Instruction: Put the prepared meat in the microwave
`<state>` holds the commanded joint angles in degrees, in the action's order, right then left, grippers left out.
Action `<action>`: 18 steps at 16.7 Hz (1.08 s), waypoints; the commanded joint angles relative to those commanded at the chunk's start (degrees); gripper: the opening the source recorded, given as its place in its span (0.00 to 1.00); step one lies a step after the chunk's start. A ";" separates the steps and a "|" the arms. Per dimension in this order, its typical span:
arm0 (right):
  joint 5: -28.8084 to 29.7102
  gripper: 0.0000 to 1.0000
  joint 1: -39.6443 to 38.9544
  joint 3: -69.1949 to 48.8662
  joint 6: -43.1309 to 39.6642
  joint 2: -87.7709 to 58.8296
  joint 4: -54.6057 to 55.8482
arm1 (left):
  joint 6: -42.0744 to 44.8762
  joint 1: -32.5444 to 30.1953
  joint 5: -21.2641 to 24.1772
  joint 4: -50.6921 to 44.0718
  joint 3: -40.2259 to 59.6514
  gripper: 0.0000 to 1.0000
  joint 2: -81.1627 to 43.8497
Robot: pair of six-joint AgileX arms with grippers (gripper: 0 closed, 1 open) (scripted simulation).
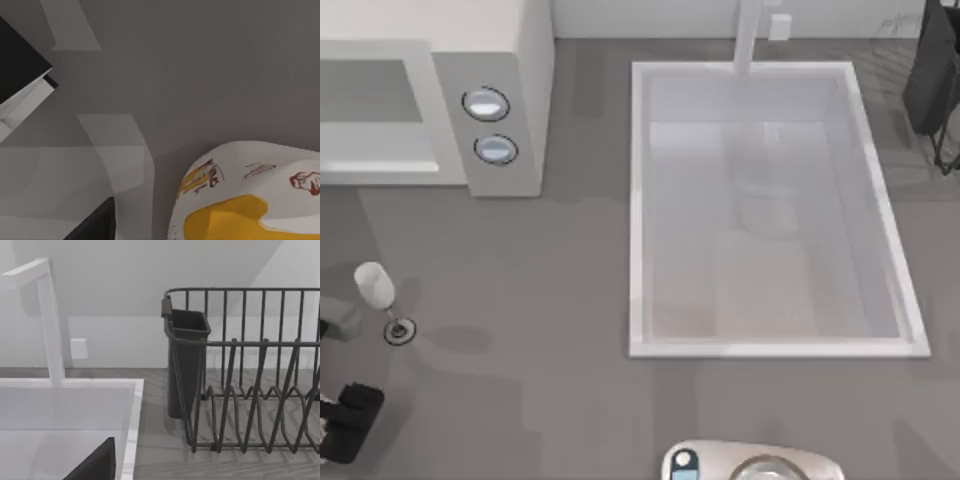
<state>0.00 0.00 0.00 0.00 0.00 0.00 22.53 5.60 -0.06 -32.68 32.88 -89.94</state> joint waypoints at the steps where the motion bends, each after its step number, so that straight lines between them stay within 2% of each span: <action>1: 0.00 1.00 0.00 0.00 0.00 0.00 0.00 | 0.00 0.00 0.00 0.00 0.00 0.00 0.00; 3: 0.00 1.00 0.00 0.00 0.00 0.00 0.00 | 0.00 0.00 0.00 0.00 0.00 0.00 0.00; 4: 0.00 1.00 0.00 0.00 0.00 0.00 0.00 | 0.53 0.58 1.20 -4.42 1.45 0.00 5.41; 7: 0.00 1.00 0.00 0.00 0.00 0.00 0.00 | 0.57 0.61 1.21 -6.70 3.38 0.00 6.12; 14: 0.00 1.00 0.00 0.00 0.00 0.00 0.00 | 0.31 0.40 1.22 -27.23 15.11 0.00 13.07; 18: 0.00 1.00 0.00 0.00 0.00 0.00 0.00 | 0.09 0.31 1.21 -31.37 18.19 0.00 15.62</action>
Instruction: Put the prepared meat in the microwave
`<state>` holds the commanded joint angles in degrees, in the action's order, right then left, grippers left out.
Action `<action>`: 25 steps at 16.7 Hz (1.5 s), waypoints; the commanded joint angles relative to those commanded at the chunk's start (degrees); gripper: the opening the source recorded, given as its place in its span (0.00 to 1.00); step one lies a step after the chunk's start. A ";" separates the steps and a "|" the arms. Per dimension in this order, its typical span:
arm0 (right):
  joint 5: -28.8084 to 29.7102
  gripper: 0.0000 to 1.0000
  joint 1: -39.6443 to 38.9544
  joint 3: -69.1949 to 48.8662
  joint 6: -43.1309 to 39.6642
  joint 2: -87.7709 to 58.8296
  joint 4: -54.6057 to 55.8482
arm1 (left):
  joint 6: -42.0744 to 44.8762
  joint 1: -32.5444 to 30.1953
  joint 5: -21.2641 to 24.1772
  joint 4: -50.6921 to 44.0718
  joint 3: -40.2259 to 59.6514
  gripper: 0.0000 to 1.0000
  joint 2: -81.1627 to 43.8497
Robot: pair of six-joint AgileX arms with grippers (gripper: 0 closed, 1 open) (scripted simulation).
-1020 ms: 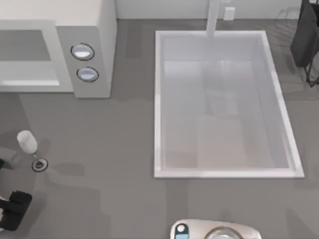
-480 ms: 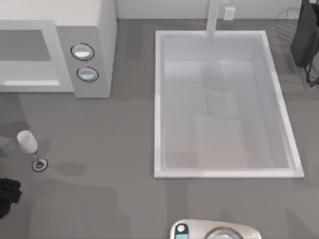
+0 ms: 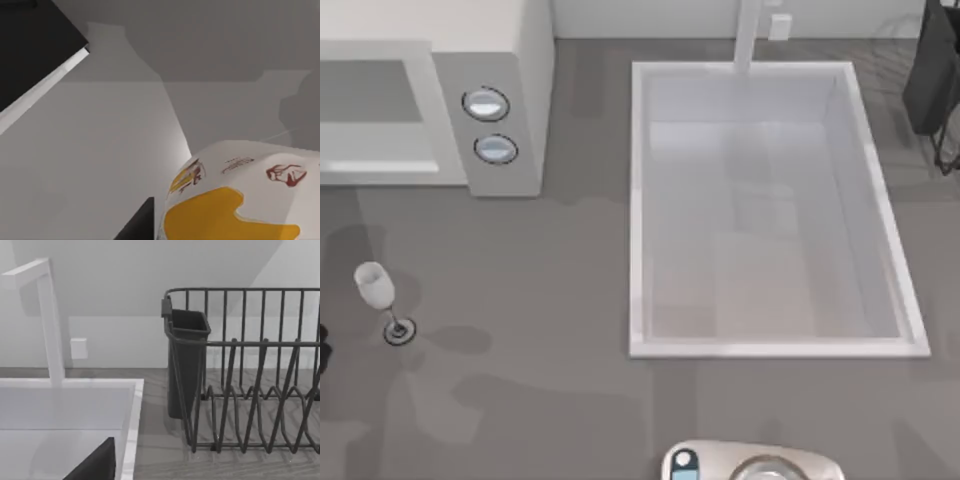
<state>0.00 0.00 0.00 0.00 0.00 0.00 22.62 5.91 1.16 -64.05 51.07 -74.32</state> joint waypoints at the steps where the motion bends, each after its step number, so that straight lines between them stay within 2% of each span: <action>1: 0.00 1.00 0.00 0.00 0.00 0.00 0.00 | 0.00 0.00 0.00 0.00 0.00 0.00 0.00; 6: 0.00 1.00 0.00 0.00 0.00 0.00 0.00 | 0.14 1.07 0.26 1.83 0.20 0.00 -1.31; 11: 0.00 1.00 0.00 0.00 0.00 0.00 0.00 | 0.56 6.43 2.58 15.91 2.40 0.00 -9.97; 14: 0.00 1.00 0.00 0.00 0.00 0.00 0.00 | 0.21 9.82 4.68 30.08 3.54 0.00 -17.57; 18: 0.00 1.00 0.00 0.00 0.00 0.00 0.00 | -2.33 12.74 7.66 54.51 4.31 0.00 -28.42; 22: 0.00 1.00 0.00 0.00 0.00 0.00 0.00 | -6.97 12.79 10.31 80.39 4.33 0.00 -38.09; 25: 0.00 1.00 0.00 0.00 0.00 0.00 0.00 | -10.96 11.12 11.87 95.82 3.82 0.00 -43.51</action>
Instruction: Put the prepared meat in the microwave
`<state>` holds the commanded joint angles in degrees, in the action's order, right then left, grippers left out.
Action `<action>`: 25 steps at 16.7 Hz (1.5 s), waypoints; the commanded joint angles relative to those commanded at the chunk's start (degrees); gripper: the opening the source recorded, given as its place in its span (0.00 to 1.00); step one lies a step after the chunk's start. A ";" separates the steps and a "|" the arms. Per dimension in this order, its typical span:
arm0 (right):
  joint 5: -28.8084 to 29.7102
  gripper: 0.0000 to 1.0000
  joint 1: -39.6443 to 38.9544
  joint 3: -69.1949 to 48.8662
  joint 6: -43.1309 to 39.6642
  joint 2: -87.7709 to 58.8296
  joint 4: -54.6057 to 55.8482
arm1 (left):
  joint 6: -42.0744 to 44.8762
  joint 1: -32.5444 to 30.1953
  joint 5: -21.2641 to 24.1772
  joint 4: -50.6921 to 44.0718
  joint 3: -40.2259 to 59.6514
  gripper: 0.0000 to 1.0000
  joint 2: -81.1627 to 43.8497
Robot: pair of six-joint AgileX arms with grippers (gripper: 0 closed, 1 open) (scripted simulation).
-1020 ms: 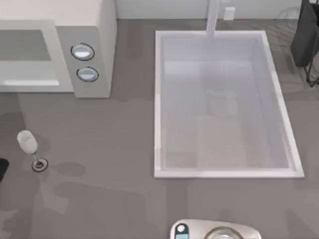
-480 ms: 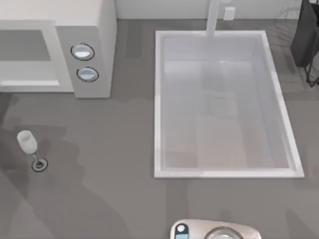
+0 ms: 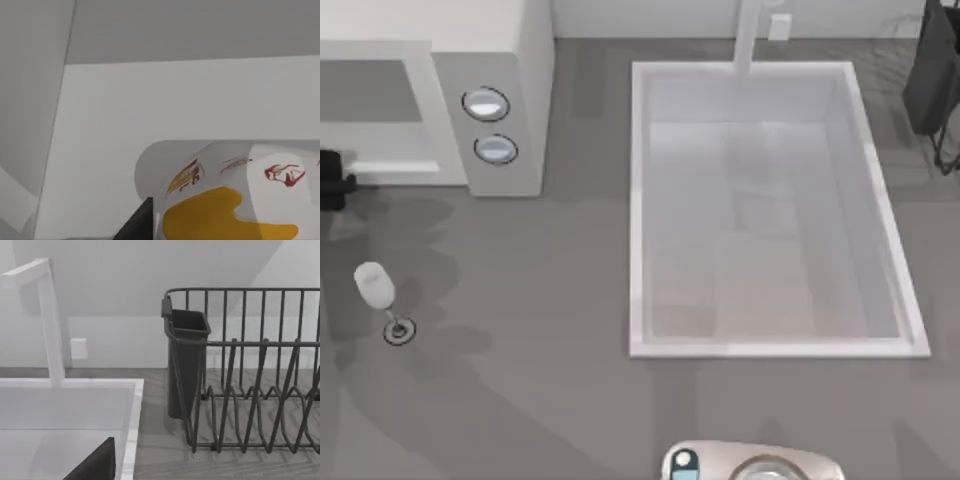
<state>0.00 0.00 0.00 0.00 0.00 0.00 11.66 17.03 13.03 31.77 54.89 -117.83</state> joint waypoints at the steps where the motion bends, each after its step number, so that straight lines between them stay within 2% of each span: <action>1: 0.00 1.00 0.00 0.00 0.00 0.00 0.00 | -1.26 -0.69 0.44 4.00 -0.19 0.00 -1.32; 6: 0.00 1.00 0.00 0.00 0.00 0.00 0.00 | -5.47 -3.46 1.71 15.15 -0.71 0.00 -4.43; 14: 0.00 1.00 0.00 0.00 0.00 0.00 0.00 | -5.58 -3.93 1.55 14.49 0.89 0.00 -5.70; 18: 0.00 1.00 0.00 0.00 0.00 0.00 0.00 | -5.95 -4.75 0.85 10.76 10.90 0.00 -11.61; 25: 0.00 1.00 0.00 0.00 0.00 0.00 0.00 | -6.96 -7.02 -1.12 0.77 35.45 0.00 -24.34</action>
<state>0.00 0.00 0.00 0.00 0.00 0.00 4.69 10.01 11.91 32.54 90.35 -142.17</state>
